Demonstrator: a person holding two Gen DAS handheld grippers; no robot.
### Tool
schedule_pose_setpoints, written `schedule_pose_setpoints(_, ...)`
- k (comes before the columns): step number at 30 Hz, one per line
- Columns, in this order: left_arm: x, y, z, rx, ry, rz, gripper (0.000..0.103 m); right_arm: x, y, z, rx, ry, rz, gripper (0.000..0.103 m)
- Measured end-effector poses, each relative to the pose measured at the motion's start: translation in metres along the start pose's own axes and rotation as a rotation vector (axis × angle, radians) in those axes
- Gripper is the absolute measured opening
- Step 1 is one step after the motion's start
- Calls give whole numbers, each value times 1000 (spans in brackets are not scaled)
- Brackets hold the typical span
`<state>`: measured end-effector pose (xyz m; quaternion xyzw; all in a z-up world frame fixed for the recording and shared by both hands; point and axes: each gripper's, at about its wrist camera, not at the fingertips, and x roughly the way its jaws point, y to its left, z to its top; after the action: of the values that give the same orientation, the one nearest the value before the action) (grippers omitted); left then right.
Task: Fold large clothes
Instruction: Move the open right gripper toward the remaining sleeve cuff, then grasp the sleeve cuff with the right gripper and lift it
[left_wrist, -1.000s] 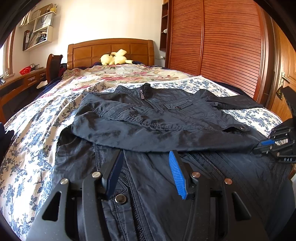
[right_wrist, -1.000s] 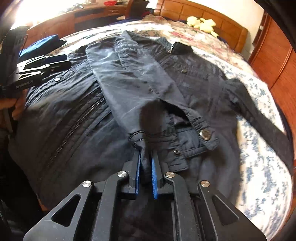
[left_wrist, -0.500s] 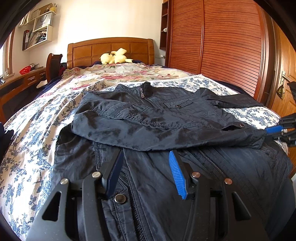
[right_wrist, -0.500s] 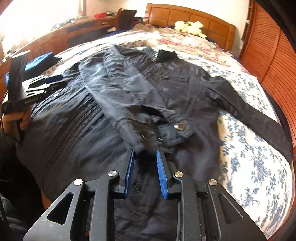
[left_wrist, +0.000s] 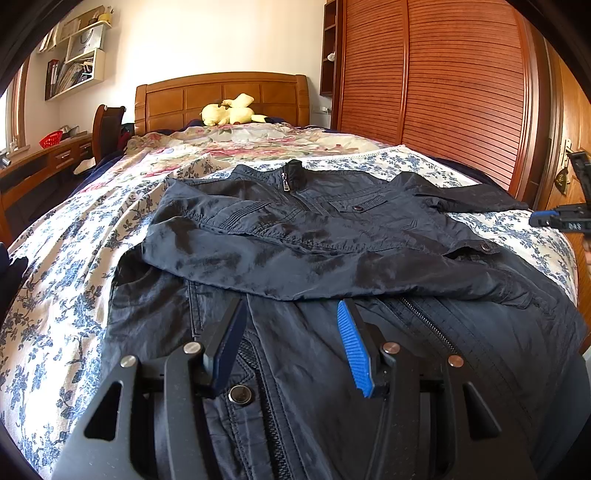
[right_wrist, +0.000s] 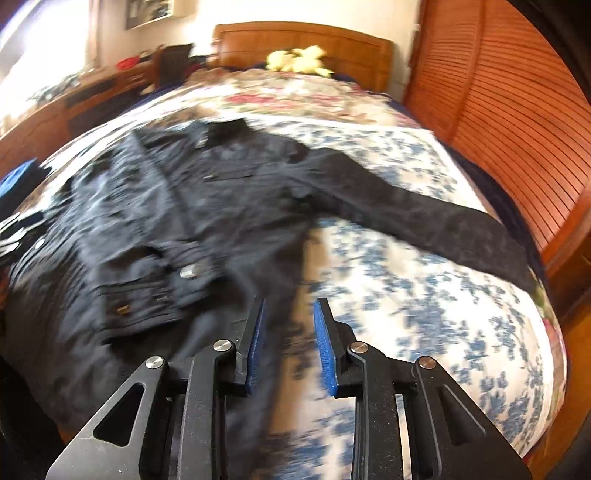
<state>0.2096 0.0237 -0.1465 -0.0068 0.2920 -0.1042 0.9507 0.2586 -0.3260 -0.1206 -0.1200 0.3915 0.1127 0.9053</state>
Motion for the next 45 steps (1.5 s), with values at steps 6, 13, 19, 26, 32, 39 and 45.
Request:
schedule_pose_setpoints(6, 0, 0, -1, -1, -1, 2, 50, 16, -68, 8, 105, -11, -110, 44)
schedule_pose_setpoints(13, 1, 2, -2, -14, 2, -4, 50, 36, -146, 10, 210, 20, -241, 44)
schedule_pose_setpoints(19, 3, 3, -2, -20, 5, -5, 50, 51, -207, 14, 320, 35, -319, 49)
schedule_pose_setpoints(26, 7, 3, -3, -23, 18, -3, 50, 66, -259, 17, 422, 52, -397, 60)
schedule_pose_setpoints(32, 10, 2, -3, -19, 28, -5, 50, 73, -280, 19, 416, 90, -461, 64)
schedule_pose_setpoints(39, 12, 1, -3, -16, 31, -6, 50, 80, -300, 15, 481, 105, -470, 72)
schedule_pose_setpoints(45, 13, 1, -3, -16, 35, -8, 50, 95, -305, 11, 524, 160, -426, 73)
